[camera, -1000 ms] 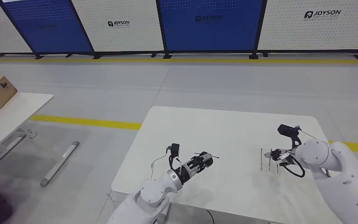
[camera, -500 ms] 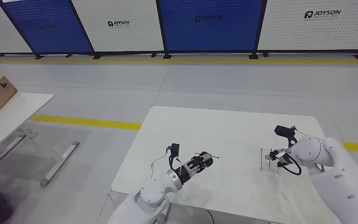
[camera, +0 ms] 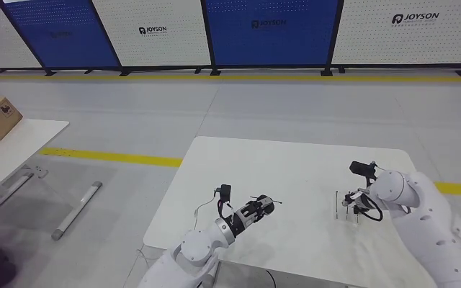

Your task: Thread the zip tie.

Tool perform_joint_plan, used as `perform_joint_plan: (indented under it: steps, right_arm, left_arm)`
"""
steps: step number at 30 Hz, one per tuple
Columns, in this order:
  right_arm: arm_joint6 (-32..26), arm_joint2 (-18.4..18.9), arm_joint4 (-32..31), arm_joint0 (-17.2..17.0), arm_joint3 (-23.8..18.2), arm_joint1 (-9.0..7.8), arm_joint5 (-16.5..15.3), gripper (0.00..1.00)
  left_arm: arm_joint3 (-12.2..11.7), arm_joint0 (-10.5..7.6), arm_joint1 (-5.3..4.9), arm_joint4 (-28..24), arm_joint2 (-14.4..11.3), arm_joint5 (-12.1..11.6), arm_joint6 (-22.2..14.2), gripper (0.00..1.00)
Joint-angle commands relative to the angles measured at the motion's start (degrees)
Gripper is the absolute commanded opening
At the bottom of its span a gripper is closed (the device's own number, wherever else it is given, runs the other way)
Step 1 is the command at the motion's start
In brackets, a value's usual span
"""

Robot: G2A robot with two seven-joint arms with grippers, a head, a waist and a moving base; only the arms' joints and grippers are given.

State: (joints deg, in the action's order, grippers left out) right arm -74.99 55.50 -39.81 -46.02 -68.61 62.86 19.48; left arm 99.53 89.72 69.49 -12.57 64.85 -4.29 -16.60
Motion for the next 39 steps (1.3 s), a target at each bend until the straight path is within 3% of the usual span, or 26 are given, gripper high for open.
perform_joint_plan:
  steps: [1, 17, 30, 39]
  right_arm:
    - [-0.07, -0.14, -0.12, 0.49, 1.03, 0.46, 0.00, 0.26]
    - [-1.60, -1.73, -2.15, 2.83, 6.38, 3.25, 0.00, 0.27]
    - [-1.56, -2.02, -3.26, 4.26, 10.12, 4.84, 0.00, 0.18]
    - [-1.53, -2.69, -3.59, 5.51, 12.70, 5.98, 0.00, 0.17]
  left_arm:
    - [0.00, 0.00, 0.00, 0.00, 0.00, 0.00, 0.00, 0.00]
    - [0.00, 0.00, 0.00, 0.00, 0.00, 0.00, 0.00, 0.00]
    - [0.00, 0.00, 0.00, 0.00, 0.00, 0.00, 0.00, 0.00]
    - [0.00, 0.00, 0.00, 0.00, 0.00, 0.00, 0.00, 0.00]
